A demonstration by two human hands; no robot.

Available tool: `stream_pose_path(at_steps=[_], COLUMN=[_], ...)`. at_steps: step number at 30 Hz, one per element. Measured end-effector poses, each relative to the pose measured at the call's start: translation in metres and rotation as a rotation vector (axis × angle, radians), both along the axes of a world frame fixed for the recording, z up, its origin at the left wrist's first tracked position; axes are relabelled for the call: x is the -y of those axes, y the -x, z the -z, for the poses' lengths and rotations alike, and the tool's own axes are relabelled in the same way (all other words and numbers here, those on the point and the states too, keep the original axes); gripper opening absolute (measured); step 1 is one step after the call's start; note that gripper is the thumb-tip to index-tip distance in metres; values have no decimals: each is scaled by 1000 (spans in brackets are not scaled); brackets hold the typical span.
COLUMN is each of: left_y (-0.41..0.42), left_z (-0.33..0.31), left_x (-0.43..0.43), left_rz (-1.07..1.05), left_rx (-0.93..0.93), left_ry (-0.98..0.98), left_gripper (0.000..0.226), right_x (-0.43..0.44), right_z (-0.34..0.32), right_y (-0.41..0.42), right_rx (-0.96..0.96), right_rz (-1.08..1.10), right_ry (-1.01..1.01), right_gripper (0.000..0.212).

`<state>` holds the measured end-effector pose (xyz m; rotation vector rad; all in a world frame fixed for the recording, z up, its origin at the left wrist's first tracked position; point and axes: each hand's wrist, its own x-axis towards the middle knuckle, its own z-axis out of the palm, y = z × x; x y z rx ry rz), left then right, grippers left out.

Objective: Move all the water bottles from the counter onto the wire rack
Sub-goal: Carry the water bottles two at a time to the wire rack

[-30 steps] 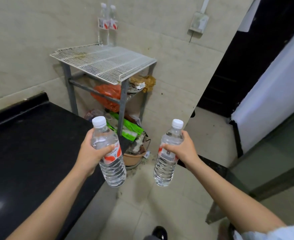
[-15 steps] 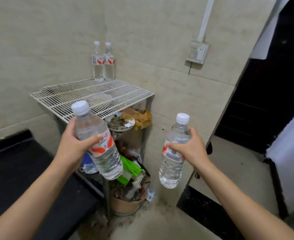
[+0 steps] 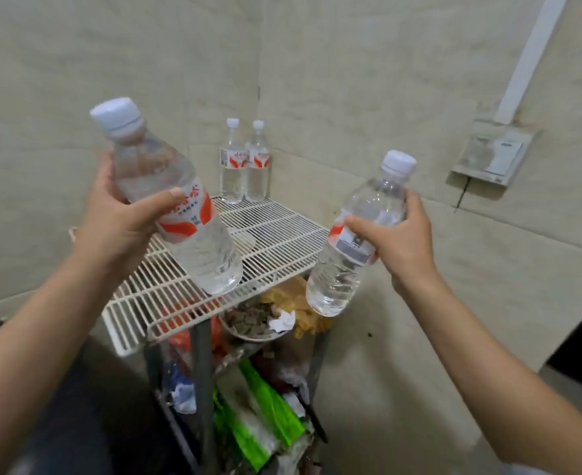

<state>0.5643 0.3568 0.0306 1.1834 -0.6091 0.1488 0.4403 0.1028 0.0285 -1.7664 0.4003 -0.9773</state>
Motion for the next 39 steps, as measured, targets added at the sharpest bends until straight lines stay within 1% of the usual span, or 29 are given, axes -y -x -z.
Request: stream_pose_path(at_steps=[3,5,9,12,13,15,16,17,19,20,24,27,29,31,34,37,39], left_y=[-53,-83,-126,-148,-153,-154,-163,-172,-173,-175,-186,-195,-200,-206,-220,-237,-250], left_z=[3,7,11,13,12,11,13,15,15,16,15,14,13,13,14,14,15], left_x=[27,42,67,76,75,73,76,77,74,72,81,97,108,119,135,155,168], left_rz=[-40,-47,-83,-126,-142,-152,-212,-260,-263,-296,-379,-424,-438,-436,-439,-436,-407], left_rx=[-49,-95,-147,-175,-177,-163,-164,-165,-175,-190,-217,-229,-234,-249,-258,-266,-277], left_ry=[-2,-15,-41,-84,-86,-112,-123,-132,-158,-163,-174,-197,-212,-227,-230,-232,-233], left_gripper=[50,50,53,64,65,58,55,55,64,67,64,68,60,57,57,65,74], right_x=[25,39,65,81,84,86,92,97,102,103,116,125,129,133,136,137,137], right_z=[-15,-18,-10,-5,-2,0,1,3,10,9,12,16,19,20,16,16,25], right_y=[-63,-100,-164,-209,-223,-239,-262,-284,-306,-320,-373,-402,-417,-429,-441,-442,-438], right_rx=[3,-4,-37,-84,-93,-100,-111,-130,-149,-154,-201,-231,-252,-271,-318,-329,-295], right_rz=[-6,-17,-11,-39,-42,-35,-78,-106,-97,-114,-165,-185,-190,-195,-214,-246,-226], right_ry=[14,27,24,9,11,46,46,57,91,94,132,183,222,243,286,376,421], right_gripper=[63,66,62,63,65,66,67,67,68,68,64,65,73,78,74,68,71])
